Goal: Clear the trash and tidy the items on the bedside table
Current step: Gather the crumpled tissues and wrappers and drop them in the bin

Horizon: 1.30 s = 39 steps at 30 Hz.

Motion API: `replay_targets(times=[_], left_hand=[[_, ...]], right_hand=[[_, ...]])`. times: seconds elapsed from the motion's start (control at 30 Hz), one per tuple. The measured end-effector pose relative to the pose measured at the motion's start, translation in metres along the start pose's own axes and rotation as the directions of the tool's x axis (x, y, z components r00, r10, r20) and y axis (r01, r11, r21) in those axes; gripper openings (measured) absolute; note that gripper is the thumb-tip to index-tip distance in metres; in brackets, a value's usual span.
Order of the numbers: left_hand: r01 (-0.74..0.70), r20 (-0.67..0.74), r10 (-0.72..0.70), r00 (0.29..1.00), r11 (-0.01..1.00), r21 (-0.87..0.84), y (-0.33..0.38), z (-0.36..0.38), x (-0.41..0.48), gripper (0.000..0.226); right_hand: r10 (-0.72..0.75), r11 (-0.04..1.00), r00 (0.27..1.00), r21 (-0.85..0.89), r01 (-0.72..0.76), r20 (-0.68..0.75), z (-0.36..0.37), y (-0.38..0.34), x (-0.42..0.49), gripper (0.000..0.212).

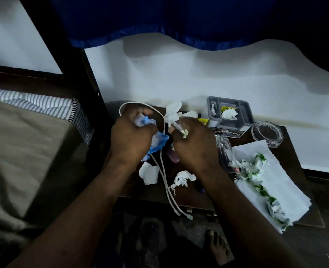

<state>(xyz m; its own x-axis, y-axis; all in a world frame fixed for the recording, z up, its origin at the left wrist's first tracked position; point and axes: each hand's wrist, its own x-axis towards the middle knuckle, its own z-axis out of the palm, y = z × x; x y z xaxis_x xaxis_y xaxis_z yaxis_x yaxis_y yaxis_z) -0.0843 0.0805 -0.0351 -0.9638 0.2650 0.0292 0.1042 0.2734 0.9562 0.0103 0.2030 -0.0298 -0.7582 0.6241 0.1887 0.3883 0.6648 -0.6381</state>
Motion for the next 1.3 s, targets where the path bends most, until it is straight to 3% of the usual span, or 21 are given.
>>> replay_targets(times=[0.07,0.17,0.37,0.47,0.63,0.8,0.97,1.07,1.13,1.23,1.3], left_hand=[[0.032,0.004,-0.032,0.999,0.999,0.011,-0.001,-0.003,-0.001,0.025],[0.031,-0.011,-0.03,0.999,0.997,0.069,0.001,-0.008,-0.001,0.025],[0.034,-0.003,-0.034,0.999,0.993,0.114,0.003,-0.013,-0.004,0.023],[0.044,0.005,-0.045,0.999,0.991,0.126,0.003,-0.017,-0.002,0.019],[0.08,-0.019,-0.078,0.997,0.991,0.107,0.011,-0.019,-0.001,0.027],[0.071,-0.017,-0.07,0.997,0.994,0.084,0.013,-0.023,0.0,0.027],[0.057,0.058,-0.061,0.996,0.996,0.066,0.012,-0.022,0.0,0.039],[0.029,0.143,-0.035,0.989,0.999,0.041,0.012,-0.015,-0.001,0.051],[0.005,0.165,-0.012,0.986,0.999,0.037,0.013,-0.011,-0.004,0.052],[-0.017,0.244,0.012,0.97,1.0,0.017,0.015,-0.006,-0.009,0.035],[-0.051,0.284,0.038,0.958,0.998,0.039,0.019,-0.001,-0.014,0.025]], right_hand=[[-0.029,0.991,0.996,-0.129,0.041,0.089,0.005,0.001,0.003,0.029],[0.091,0.962,0.966,-0.271,-0.022,0.243,0.017,-0.001,0.004,0.047],[0.208,0.923,0.927,-0.376,-0.081,0.311,0.035,-0.001,0.011,0.048],[0.227,0.915,0.934,-0.389,-0.107,0.276,0.04,-0.002,0.013,0.049],[0.059,0.944,0.997,-0.326,-0.037,0.058,0.035,-0.008,0.014,0.041],[-0.072,0.988,0.979,-0.148,0.045,-0.188,0.029,-0.018,0.009,0.033],[0.025,0.979,0.96,0.2,0.032,-0.278,0.014,-0.023,0.007,0.034],[0.146,0.907,0.969,0.417,-0.051,-0.2,0.006,-0.026,0.004,0.042],[0.211,0.818,0.975,0.558,-0.136,-0.072,0.001,-0.025,0.004,0.035],[0.27,0.603,0.947,0.736,-0.307,0.174,-0.009,-0.02,0.003,0.037],[0.295,0.532,0.923,0.76,-0.374,0.248,-0.014,-0.018,0.001,0.048]])
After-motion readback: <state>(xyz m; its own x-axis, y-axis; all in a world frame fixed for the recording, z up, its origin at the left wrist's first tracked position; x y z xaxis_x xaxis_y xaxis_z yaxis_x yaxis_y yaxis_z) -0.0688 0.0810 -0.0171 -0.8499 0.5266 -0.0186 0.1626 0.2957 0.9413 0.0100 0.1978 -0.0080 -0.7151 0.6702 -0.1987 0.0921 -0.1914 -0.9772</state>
